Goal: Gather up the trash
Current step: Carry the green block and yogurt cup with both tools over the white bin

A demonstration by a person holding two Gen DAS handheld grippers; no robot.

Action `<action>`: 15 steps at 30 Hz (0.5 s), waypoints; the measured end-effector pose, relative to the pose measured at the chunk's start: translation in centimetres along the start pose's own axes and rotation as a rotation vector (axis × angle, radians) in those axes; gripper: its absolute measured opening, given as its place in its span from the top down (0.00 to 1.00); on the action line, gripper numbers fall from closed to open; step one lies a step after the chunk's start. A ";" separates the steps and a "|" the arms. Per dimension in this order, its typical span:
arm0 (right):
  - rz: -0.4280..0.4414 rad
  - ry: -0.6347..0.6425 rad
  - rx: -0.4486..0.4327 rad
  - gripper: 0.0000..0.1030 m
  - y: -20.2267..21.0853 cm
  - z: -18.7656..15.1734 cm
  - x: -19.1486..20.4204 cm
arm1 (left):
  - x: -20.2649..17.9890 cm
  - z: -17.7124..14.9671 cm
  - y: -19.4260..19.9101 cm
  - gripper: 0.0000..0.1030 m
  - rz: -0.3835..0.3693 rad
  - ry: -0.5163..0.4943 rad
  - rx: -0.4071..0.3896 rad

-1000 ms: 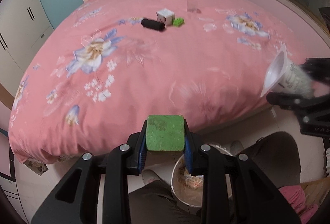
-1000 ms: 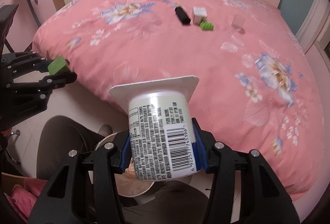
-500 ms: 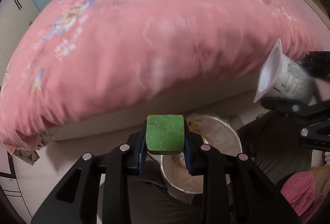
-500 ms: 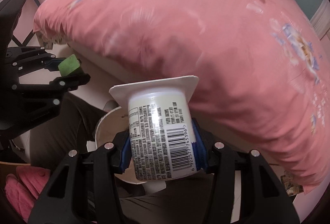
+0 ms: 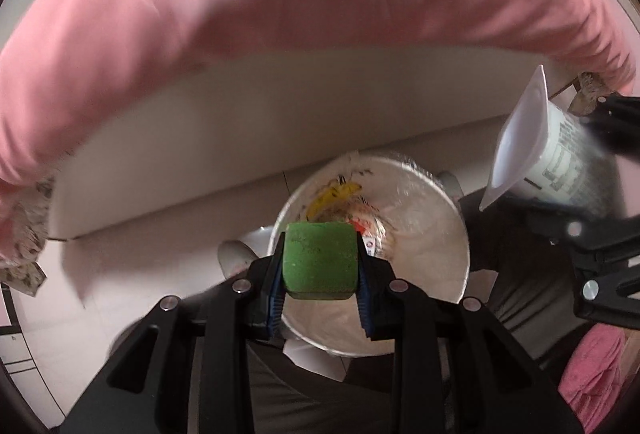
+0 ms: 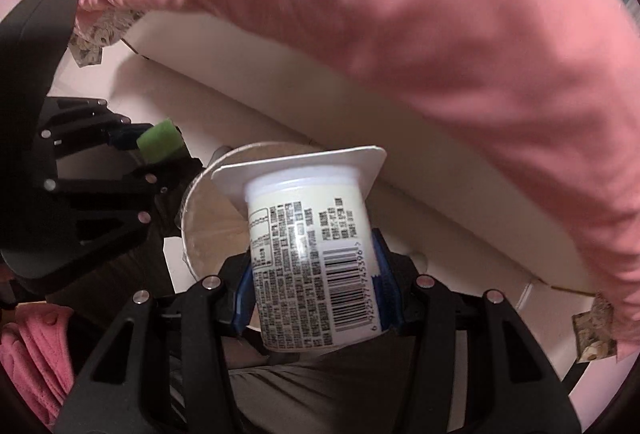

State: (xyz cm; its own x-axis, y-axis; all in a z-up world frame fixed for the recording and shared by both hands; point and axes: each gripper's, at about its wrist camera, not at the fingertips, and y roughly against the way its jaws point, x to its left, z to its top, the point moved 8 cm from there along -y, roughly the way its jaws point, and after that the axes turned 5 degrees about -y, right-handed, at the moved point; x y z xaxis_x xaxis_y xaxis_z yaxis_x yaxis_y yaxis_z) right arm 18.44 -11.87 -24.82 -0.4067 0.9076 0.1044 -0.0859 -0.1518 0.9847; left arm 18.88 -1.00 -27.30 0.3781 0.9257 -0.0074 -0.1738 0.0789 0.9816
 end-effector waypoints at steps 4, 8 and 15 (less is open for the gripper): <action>0.017 -0.014 0.049 0.50 -2.4 -0.7 0.2 | 0.1 -0.6 -2.4 0.69 -0.027 0.026 0.051; 0.030 -0.025 0.106 0.50 -4.9 -1.6 0.9 | 0.3 -1.3 -4.6 0.69 -0.054 0.059 0.103; 0.054 -0.050 0.214 0.50 -9.5 -2.5 1.8 | 0.2 -3.1 -8.3 0.69 -0.098 0.096 0.196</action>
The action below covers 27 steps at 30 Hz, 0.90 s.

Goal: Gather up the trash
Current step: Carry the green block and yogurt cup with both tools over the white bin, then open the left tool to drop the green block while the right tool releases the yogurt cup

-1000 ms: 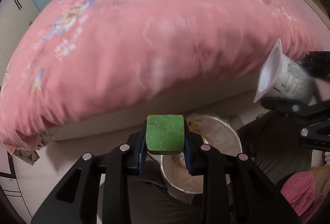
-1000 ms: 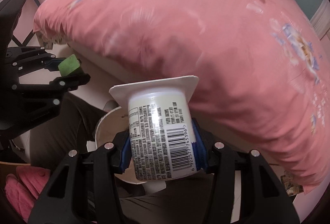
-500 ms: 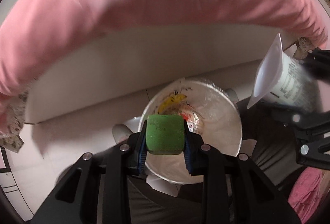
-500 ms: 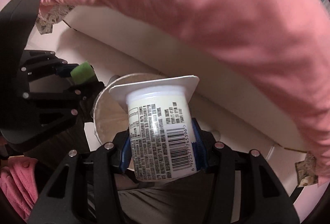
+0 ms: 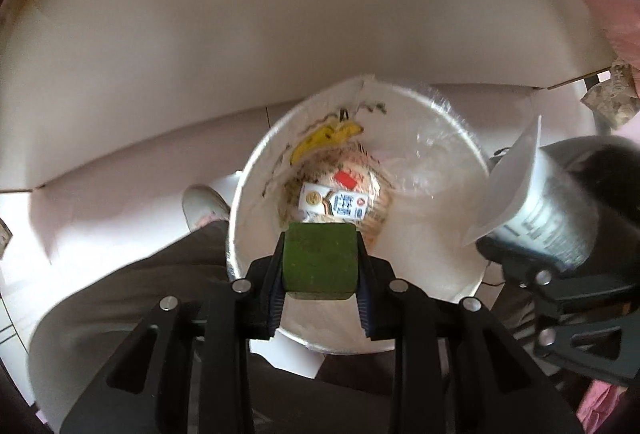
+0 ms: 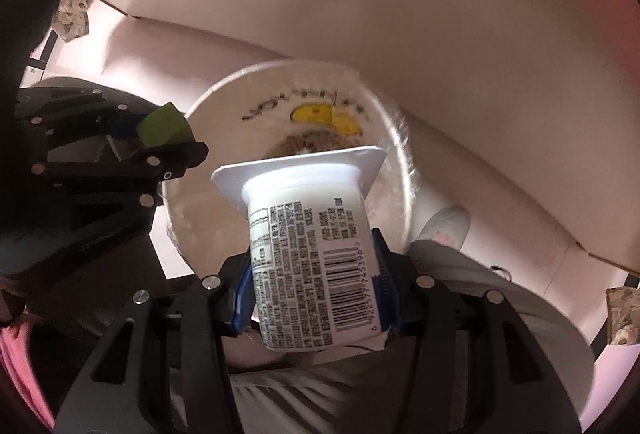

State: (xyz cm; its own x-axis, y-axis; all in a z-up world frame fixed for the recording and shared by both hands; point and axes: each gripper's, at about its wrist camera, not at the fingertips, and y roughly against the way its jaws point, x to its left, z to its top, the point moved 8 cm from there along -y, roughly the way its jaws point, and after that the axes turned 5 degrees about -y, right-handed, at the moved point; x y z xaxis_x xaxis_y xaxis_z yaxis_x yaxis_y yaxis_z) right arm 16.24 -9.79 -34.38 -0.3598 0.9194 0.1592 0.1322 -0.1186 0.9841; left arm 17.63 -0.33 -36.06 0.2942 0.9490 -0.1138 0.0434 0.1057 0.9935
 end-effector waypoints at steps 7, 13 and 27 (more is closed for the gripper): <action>0.028 -0.066 0.111 0.50 -4.7 -1.1 -0.1 | 0.0 -0.4 -3.7 0.69 -0.058 0.040 0.086; 0.053 -0.111 0.180 0.50 -7.1 -1.4 -0.2 | -0.3 -0.6 -5.9 0.69 -0.089 0.058 0.135; 0.043 -0.150 0.244 0.39 -10.2 -1.6 -1.4 | 0.0 -0.2 -7.7 0.54 -0.091 0.107 0.177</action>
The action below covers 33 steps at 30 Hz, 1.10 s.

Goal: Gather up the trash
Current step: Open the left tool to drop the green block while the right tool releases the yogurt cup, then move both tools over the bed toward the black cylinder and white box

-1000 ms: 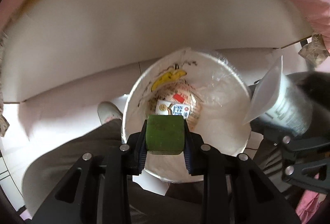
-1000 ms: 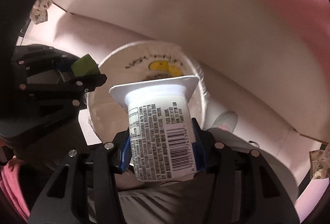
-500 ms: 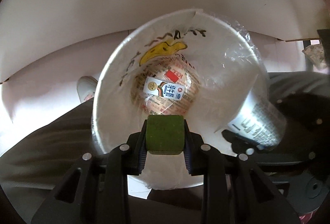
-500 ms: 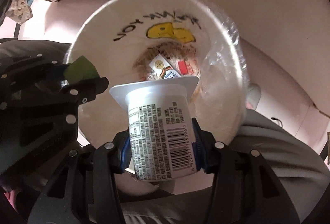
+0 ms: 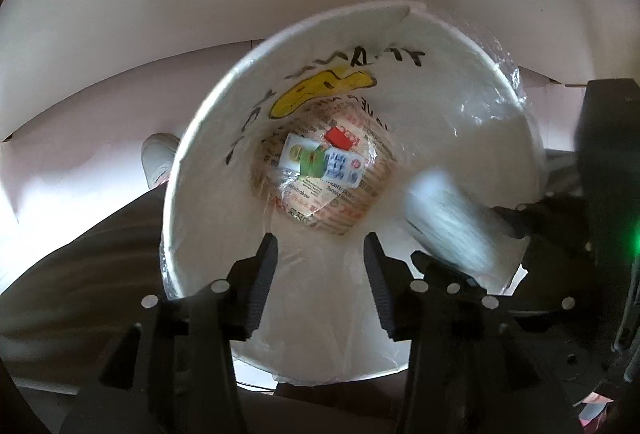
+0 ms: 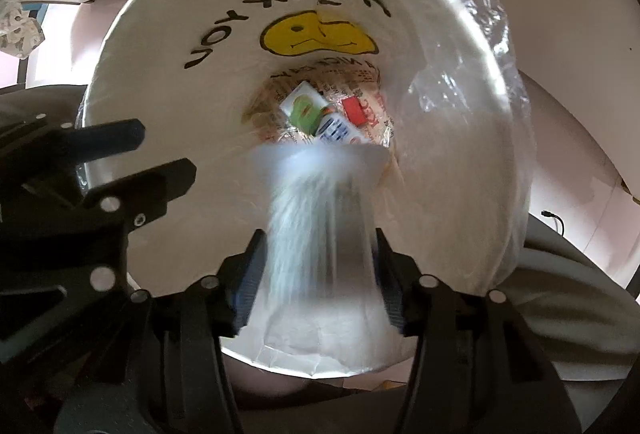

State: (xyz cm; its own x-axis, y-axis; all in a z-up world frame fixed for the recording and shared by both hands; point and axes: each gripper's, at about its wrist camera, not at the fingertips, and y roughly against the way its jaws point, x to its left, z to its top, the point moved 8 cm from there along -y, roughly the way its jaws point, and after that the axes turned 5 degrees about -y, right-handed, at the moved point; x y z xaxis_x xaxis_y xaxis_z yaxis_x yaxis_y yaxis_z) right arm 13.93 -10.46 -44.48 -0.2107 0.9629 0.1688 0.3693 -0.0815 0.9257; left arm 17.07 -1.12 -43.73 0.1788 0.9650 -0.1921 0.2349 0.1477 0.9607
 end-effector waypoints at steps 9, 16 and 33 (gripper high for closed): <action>0.026 0.008 -0.040 0.36 2.0 -0.3 0.1 | 0.0 -0.1 2.6 0.47 0.048 -0.030 -0.048; 0.033 0.082 -0.162 0.36 8.2 -1.7 0.1 | -0.5 0.0 10.6 0.44 0.051 -0.074 -0.215; -0.009 0.156 -0.643 0.36 30.4 -3.0 0.3 | -2.8 2.1 30.0 0.44 0.126 -0.123 -0.592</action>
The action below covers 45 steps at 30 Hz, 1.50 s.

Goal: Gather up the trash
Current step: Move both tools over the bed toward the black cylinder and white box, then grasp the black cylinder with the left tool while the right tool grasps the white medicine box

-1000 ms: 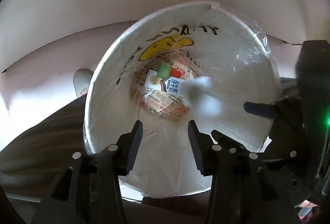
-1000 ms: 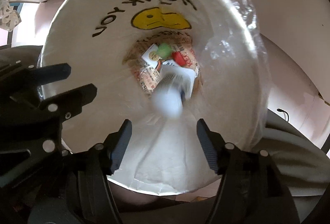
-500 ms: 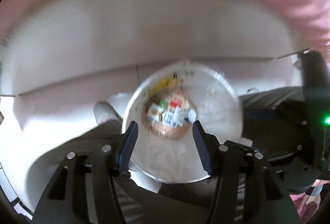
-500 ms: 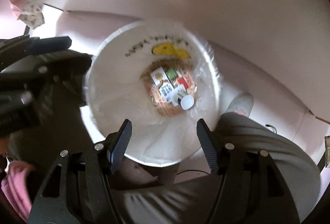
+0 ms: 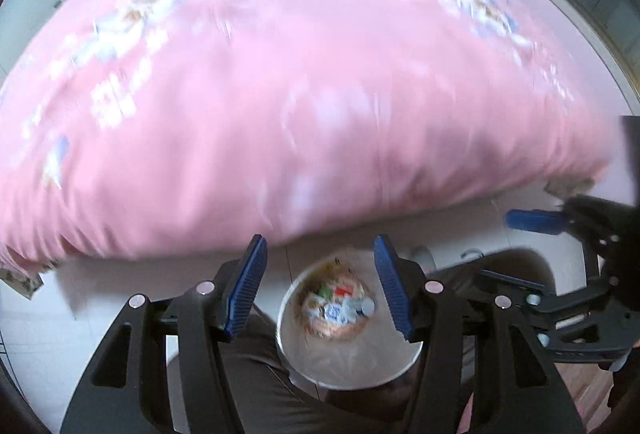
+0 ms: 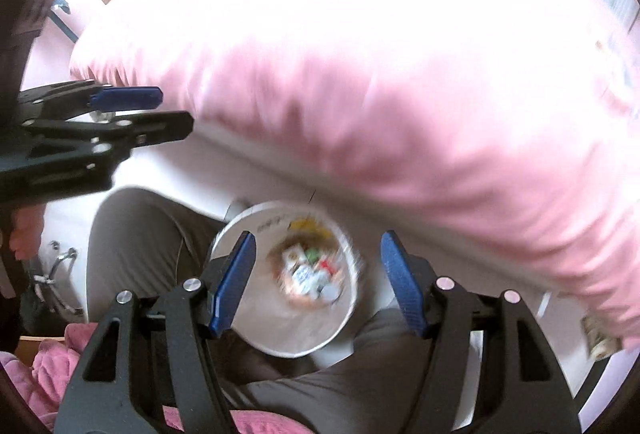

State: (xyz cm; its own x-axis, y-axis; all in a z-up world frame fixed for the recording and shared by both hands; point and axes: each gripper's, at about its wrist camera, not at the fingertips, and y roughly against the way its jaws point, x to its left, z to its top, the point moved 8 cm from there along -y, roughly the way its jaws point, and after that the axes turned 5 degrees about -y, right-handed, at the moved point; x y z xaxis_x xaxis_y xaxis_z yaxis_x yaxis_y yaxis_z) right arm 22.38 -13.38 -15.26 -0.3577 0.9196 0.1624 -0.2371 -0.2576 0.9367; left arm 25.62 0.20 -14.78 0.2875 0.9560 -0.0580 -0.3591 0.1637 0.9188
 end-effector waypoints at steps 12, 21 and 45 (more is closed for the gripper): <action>-0.100 0.048 -0.182 0.33 7.3 9.0 -1.9 | 2.2 11.1 3.9 0.31 0.074 0.039 -0.109; -0.115 0.042 -0.244 0.32 7.8 17.1 -4.8 | 5.0 18.1 1.9 0.25 0.087 0.157 -0.098; -0.117 0.080 -0.246 0.32 -5.2 35.5 -8.7 | 11.3 32.0 -11.7 0.25 0.043 0.367 0.010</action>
State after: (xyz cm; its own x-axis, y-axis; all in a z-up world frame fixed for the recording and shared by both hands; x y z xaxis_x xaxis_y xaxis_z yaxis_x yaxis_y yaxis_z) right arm 58.75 -9.53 -10.51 -0.3834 0.9233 0.0236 -0.4897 -0.2249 0.8424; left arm 61.49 1.27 -13.74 -0.0662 0.9858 -0.1542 -0.3546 0.1212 0.9271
